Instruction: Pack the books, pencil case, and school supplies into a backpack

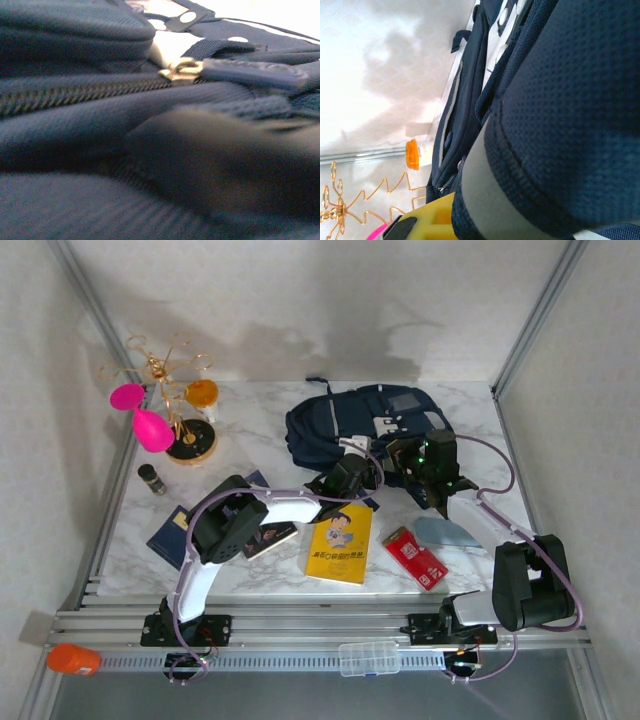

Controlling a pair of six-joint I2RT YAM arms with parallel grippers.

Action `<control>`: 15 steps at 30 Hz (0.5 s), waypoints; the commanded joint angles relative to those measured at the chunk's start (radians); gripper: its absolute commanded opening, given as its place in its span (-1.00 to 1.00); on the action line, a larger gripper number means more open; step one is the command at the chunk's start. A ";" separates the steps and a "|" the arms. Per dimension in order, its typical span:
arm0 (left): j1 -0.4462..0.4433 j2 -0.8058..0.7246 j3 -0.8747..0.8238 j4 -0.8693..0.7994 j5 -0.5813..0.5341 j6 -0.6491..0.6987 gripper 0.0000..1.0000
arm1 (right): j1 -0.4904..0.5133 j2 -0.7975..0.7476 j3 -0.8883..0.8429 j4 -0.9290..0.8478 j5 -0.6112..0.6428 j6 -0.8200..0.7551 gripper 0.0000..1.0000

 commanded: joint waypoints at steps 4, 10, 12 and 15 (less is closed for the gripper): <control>0.030 -0.008 0.004 0.034 0.006 0.024 -0.82 | 0.005 -0.015 0.043 0.054 -0.028 -0.023 -1.00; 0.036 -0.100 -0.088 0.029 0.017 0.029 -1.00 | -0.017 -0.013 0.062 0.039 -0.040 -0.049 -1.00; 0.046 -0.144 -0.133 0.028 0.045 0.020 -1.00 | -0.029 -0.011 0.068 0.035 -0.050 -0.062 -1.00; 0.068 -0.203 -0.204 0.018 0.082 -0.001 -1.00 | -0.053 0.003 0.085 0.035 -0.075 -0.091 -1.00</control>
